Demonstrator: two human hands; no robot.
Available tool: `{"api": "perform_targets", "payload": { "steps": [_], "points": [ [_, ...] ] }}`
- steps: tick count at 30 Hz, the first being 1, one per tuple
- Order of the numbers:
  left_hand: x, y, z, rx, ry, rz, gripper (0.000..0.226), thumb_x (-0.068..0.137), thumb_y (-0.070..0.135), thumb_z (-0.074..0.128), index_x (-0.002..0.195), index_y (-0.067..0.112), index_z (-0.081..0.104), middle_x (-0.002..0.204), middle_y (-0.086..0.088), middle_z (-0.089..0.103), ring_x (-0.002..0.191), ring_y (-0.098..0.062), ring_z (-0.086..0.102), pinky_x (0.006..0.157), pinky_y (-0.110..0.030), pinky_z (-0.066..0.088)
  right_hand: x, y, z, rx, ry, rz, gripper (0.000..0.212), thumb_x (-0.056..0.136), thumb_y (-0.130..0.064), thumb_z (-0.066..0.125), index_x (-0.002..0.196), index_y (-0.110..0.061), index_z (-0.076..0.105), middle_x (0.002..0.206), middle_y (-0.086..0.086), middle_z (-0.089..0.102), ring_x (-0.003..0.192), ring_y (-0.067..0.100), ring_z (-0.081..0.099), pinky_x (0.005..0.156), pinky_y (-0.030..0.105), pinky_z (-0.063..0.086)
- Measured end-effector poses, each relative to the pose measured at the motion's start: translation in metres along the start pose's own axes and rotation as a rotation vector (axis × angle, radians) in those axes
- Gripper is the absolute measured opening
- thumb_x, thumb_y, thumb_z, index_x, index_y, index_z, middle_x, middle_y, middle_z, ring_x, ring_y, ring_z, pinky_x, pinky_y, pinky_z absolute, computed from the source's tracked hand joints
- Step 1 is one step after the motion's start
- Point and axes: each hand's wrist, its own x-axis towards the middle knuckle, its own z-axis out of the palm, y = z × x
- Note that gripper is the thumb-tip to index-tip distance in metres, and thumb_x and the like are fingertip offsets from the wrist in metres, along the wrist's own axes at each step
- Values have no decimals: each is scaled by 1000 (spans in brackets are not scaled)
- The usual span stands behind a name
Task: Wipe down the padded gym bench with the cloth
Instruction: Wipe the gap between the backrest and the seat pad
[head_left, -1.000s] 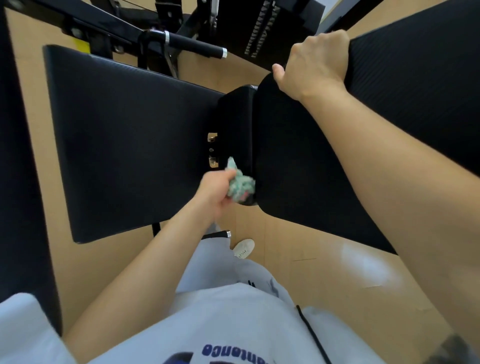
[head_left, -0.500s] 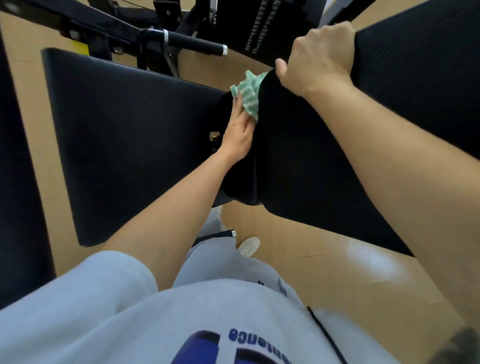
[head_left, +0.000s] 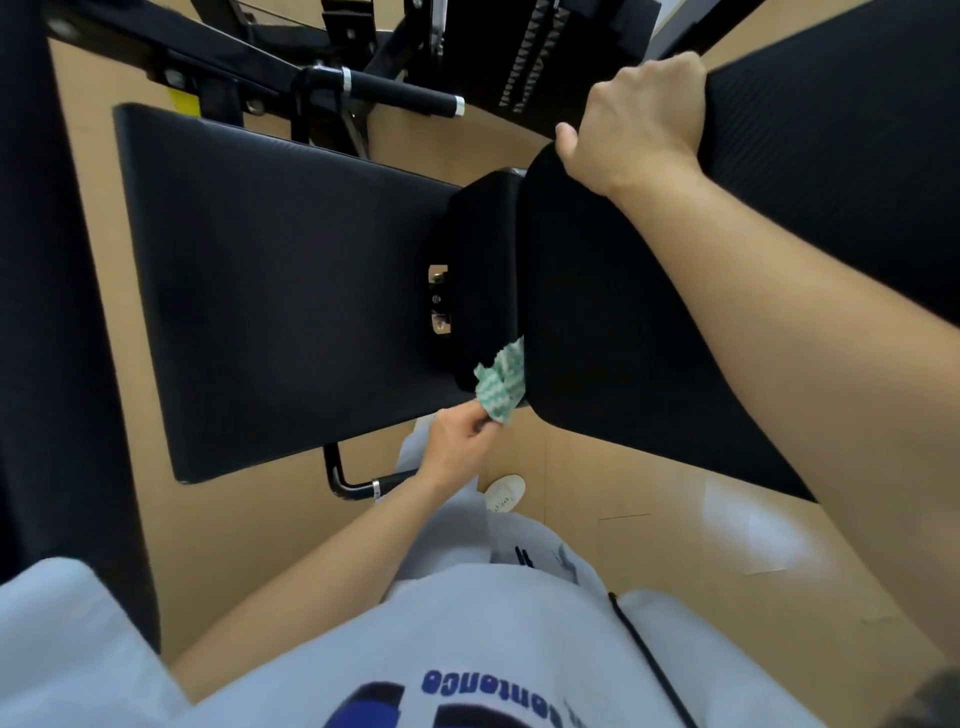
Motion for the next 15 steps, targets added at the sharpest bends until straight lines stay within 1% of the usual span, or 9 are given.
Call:
{"api": "perform_targets", "payload": {
  "steps": [1, 4, 5, 6, 8, 10, 12, 13, 15],
  "points": [
    [-1, 9, -7, -59, 51, -56, 34, 89, 17, 63, 58, 9, 52, 54, 3, 43, 51, -7, 31, 54, -31, 26, 0, 0, 0, -1, -7, 0, 72, 102, -58, 32, 59, -1, 44, 54, 13, 38, 60, 27, 47, 67, 39, 33],
    [24, 50, -29, -310, 260, -140, 32, 85, 25, 53, 57, 11, 46, 58, -7, 37, 58, -19, 31, 56, -36, 25, 0, 1, 0, 4, -12, 8, 73, 102, -58, 33, 59, -1, 44, 54, 12, 39, 60, 26, 47, 67, 38, 34],
    [37, 67, -36, -392, 294, -155, 34, 86, 28, 53, 57, 12, 43, 60, -8, 37, 61, -21, 31, 58, -38, 27, 0, 0, 0, 6, -12, 7, 72, 102, -58, 33, 59, -1, 44, 54, 12, 39, 61, 26, 48, 68, 38, 34],
    [53, 83, -42, -445, 313, -169, 38, 88, 33, 54, 56, 14, 44, 60, -6, 40, 60, -23, 35, 59, -40, 31, 1, 0, 0, 9, -14, 3, 72, 102, -58, 33, 59, -2, 44, 55, 12, 38, 61, 26, 48, 68, 38, 34],
    [90, 113, -50, -479, 335, -171, 44, 95, 42, 56, 58, 17, 60, 64, -2, 60, 64, -21, 56, 66, -40, 48, 1, 0, 2, 12, -9, -4, 70, 102, -57, 34, 59, -3, 43, 55, 11, 37, 62, 26, 47, 68, 38, 33],
    [130, 134, -52, -480, 345, -147, 44, 101, 46, 55, 73, 18, 72, 80, 0, 74, 80, -18, 71, 81, -38, 58, 1, 0, 4, 17, 8, -6, 69, 103, -56, 34, 59, -3, 41, 55, 11, 35, 63, 26, 46, 69, 38, 32],
    [160, 146, -47, -428, 285, -115, 37, 104, 45, 54, 92, 19, 77, 92, 3, 76, 96, -16, 74, 96, -38, 59, 1, -1, 6, 19, 22, 1, 70, 103, -56, 35, 59, -2, 38, 54, 12, 33, 62, 26, 45, 68, 38, 32],
    [168, 148, -43, -341, 224, -90, 35, 104, 44, 54, 108, 18, 77, 100, 3, 76, 103, -15, 72, 102, -41, 56, 0, -2, 6, 18, 29, 7, 70, 103, -56, 36, 59, -2, 37, 54, 12, 32, 62, 27, 45, 68, 39, 32],
    [170, 141, -33, -143, 98, -20, 40, 107, 41, 47, 138, 20, 62, 127, -2, 69, 122, -19, 63, 112, -38, 46, -1, -3, 5, 24, 41, 16, 70, 103, -55, 36, 58, -2, 34, 53, 12, 31, 62, 27, 45, 68, 39, 32]
  ]
}}
